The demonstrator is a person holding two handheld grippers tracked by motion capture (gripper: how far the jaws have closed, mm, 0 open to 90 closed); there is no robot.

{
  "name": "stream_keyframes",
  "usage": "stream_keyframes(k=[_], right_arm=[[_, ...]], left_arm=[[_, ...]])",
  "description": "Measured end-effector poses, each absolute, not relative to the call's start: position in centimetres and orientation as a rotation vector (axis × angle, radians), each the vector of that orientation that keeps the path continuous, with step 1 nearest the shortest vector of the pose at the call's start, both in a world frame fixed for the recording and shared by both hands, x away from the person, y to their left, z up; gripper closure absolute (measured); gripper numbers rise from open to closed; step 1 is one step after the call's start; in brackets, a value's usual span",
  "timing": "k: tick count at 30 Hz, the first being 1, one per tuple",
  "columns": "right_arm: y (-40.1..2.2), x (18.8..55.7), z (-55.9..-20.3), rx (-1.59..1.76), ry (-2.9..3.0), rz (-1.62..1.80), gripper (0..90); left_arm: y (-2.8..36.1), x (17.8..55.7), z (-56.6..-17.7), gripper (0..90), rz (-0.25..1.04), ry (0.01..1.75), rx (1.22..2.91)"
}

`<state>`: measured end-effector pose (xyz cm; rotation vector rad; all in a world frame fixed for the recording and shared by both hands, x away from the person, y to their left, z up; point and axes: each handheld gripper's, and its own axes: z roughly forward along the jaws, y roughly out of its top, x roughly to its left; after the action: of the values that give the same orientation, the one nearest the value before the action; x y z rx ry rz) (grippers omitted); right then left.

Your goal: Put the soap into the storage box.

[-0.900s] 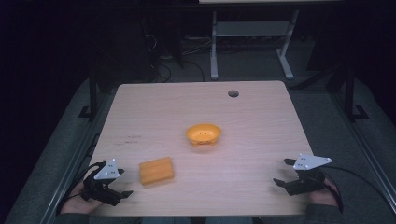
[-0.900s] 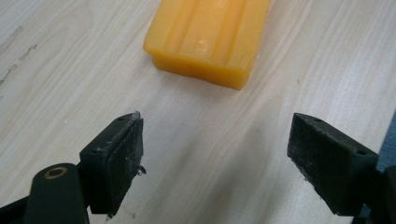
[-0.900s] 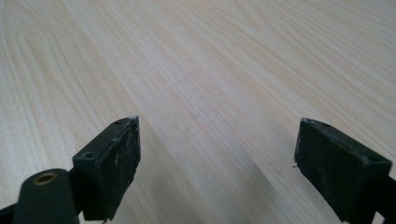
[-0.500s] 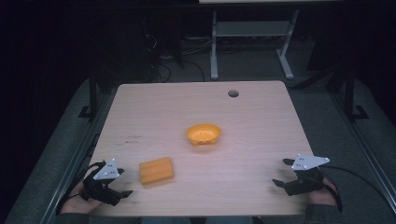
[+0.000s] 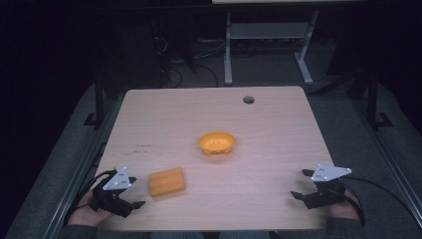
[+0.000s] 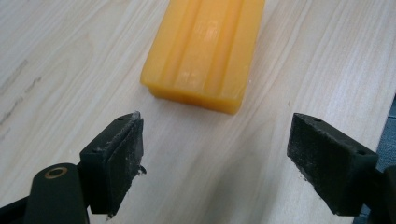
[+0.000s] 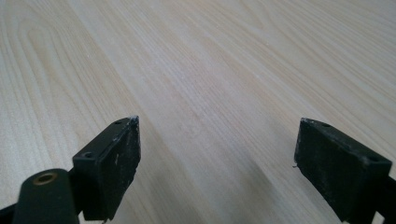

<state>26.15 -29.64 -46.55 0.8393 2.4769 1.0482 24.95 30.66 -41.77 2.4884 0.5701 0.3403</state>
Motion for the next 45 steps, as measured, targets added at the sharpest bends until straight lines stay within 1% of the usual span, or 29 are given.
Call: stream_keyframes(k=[15, 28, 45], right_arm=[[-29.4, 26.0, -46.6, 0.84, 2.484, 1.046, 14.0], [-29.5, 25.9, -46.6, 0.833, 2.483, 1.049, 14.0], [-29.4, 25.8, -46.6, 0.832, 2.489, 1.058, 14.0]], left_arm=[[29.2, 26.3, -41.2, 18.0, 0.328, 0.516, 2.545], [28.1, 27.7, -40.3, 18.2, 0.343, 0.467, 2.59], [25.9, 29.3, -40.8, 18.2, 0.283, 0.404, 2.641]])
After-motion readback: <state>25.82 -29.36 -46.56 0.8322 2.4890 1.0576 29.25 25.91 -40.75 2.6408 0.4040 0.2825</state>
